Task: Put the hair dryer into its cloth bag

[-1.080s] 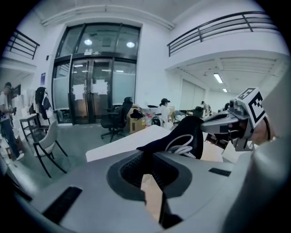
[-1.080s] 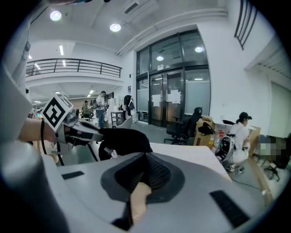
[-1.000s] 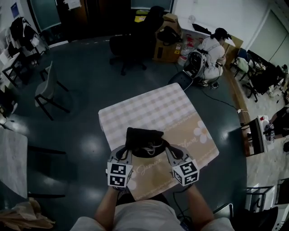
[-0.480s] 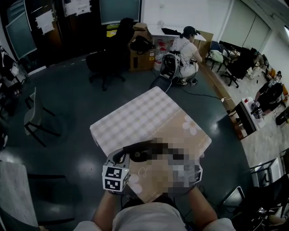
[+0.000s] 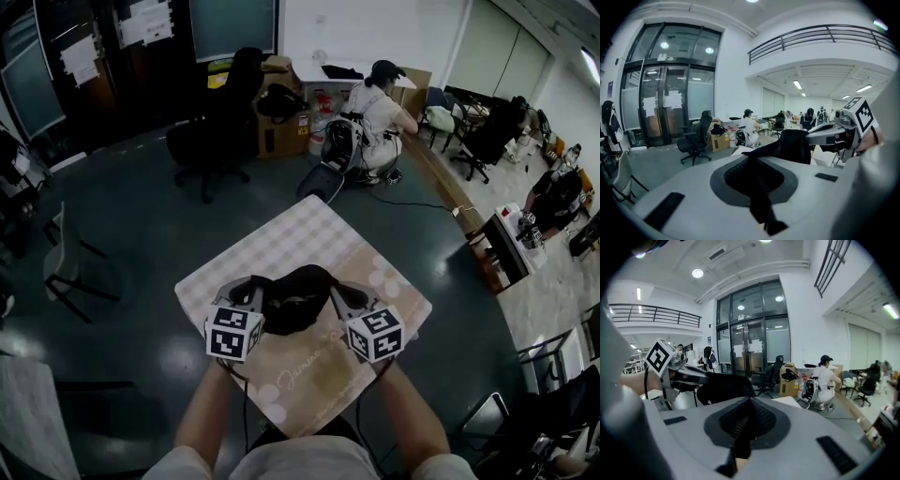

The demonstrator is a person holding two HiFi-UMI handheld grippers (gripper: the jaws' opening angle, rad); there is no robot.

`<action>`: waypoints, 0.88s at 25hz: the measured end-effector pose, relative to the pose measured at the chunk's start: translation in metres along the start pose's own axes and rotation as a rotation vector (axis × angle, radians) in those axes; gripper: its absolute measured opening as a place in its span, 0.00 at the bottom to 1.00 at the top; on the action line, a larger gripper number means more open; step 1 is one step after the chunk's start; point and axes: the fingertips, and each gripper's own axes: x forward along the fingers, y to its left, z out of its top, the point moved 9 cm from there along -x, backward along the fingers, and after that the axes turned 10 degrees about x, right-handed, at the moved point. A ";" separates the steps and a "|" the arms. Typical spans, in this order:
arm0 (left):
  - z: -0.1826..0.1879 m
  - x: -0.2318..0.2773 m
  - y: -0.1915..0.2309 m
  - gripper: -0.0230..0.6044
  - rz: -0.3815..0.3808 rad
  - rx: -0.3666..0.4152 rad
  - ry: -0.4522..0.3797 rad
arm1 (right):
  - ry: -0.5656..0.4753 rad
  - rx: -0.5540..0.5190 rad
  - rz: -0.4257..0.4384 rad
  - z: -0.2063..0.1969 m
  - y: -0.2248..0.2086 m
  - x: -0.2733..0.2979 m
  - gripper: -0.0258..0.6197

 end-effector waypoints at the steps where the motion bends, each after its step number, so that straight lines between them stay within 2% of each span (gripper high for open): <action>1: 0.008 0.013 0.007 0.07 0.010 0.000 -0.002 | -0.007 -0.002 0.005 0.009 -0.010 0.009 0.07; 6: 0.042 0.078 0.036 0.07 0.053 0.001 -0.022 | -0.055 -0.020 0.012 0.043 -0.062 0.053 0.07; 10: 0.060 0.117 0.045 0.07 0.079 0.020 -0.039 | -0.086 -0.049 -0.016 0.058 -0.096 0.078 0.07; 16: 0.037 0.153 0.033 0.07 0.090 -0.020 0.000 | -0.064 -0.030 -0.050 0.034 -0.121 0.095 0.07; 22: 0.016 0.136 0.016 0.07 0.112 -0.071 -0.002 | -0.068 0.025 -0.048 0.008 -0.112 0.077 0.07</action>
